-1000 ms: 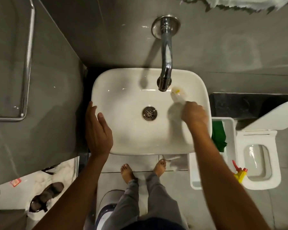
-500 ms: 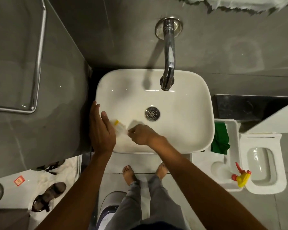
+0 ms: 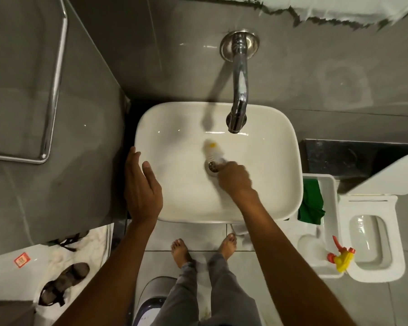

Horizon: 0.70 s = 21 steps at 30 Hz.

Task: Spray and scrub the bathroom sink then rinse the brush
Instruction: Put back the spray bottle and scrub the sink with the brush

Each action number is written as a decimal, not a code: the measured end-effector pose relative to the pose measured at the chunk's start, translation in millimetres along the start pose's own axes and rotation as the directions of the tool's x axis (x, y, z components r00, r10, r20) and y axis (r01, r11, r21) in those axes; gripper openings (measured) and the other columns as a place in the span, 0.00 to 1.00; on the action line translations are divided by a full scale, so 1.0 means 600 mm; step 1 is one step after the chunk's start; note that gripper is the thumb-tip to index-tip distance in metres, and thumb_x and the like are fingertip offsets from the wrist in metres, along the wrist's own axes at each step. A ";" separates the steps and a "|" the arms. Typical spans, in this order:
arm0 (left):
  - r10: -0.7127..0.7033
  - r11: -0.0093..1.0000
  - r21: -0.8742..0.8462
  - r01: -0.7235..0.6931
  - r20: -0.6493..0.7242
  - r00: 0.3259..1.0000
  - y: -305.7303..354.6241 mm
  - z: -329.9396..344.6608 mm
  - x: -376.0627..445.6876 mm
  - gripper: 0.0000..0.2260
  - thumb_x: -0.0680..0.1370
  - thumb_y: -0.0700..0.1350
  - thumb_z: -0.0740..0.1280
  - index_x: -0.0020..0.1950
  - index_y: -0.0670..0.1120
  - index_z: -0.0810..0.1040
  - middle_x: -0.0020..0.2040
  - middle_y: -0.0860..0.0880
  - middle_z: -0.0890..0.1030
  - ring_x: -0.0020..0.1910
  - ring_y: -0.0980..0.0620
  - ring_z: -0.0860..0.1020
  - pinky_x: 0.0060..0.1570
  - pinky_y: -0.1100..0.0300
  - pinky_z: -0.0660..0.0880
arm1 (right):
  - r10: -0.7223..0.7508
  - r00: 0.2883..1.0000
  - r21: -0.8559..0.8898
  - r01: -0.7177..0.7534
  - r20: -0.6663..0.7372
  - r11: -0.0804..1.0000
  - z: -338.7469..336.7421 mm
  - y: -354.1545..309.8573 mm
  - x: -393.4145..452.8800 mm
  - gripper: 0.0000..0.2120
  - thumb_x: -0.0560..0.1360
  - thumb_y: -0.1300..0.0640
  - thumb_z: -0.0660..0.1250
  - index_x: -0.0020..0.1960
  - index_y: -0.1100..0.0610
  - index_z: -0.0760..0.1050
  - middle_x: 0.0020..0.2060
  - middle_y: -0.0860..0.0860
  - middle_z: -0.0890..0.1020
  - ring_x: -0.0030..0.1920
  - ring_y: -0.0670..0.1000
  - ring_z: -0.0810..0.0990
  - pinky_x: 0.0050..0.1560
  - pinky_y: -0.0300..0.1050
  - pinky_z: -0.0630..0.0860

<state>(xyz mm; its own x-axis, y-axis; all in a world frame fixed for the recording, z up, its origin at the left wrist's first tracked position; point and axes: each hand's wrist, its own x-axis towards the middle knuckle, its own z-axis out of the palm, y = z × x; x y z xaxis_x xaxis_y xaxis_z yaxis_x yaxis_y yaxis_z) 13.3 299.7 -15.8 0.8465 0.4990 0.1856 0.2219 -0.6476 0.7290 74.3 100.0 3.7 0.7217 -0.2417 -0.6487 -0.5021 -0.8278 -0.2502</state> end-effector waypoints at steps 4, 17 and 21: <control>-0.007 1.000 -0.001 0.007 0.007 1.000 0.001 0.000 0.000 0.18 0.90 0.43 0.57 0.77 0.35 0.72 0.78 0.38 0.75 0.77 0.39 0.75 0.74 0.72 0.64 | 0.152 0.983 0.061 -0.146 -0.101 0.987 -0.012 0.039 -0.012 0.21 0.87 0.48 0.55 0.66 0.60 0.79 0.63 0.62 0.83 0.65 0.64 0.81 0.63 0.53 0.76; -0.014 1.000 0.019 0.014 0.028 1.000 -0.007 0.001 -0.003 0.17 0.90 0.40 0.58 0.78 0.36 0.72 0.79 0.39 0.74 0.79 0.41 0.74 0.76 0.56 0.72 | 0.017 1.000 -0.089 -0.016 0.019 0.996 0.026 0.079 -0.033 0.22 0.87 0.45 0.55 0.65 0.58 0.80 0.59 0.60 0.85 0.58 0.62 0.84 0.56 0.51 0.78; -0.009 0.999 0.040 0.008 0.030 1.000 -0.011 0.003 -0.004 0.16 0.89 0.39 0.59 0.76 0.35 0.73 0.79 0.38 0.74 0.79 0.40 0.74 0.76 0.50 0.75 | -0.133 0.962 -0.271 0.197 0.237 0.942 0.013 0.075 -0.036 0.20 0.85 0.43 0.59 0.66 0.55 0.81 0.61 0.57 0.84 0.54 0.59 0.83 0.50 0.46 0.74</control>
<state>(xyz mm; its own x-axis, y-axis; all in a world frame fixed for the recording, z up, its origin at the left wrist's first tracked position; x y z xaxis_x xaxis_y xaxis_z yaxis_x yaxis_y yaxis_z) 10.6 301.8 -22.1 0.8586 0.4873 0.1592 0.2475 -0.6660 0.7037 32.3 71.7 0.5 0.6486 -0.0023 -0.7611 -0.2013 -0.9649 -0.1685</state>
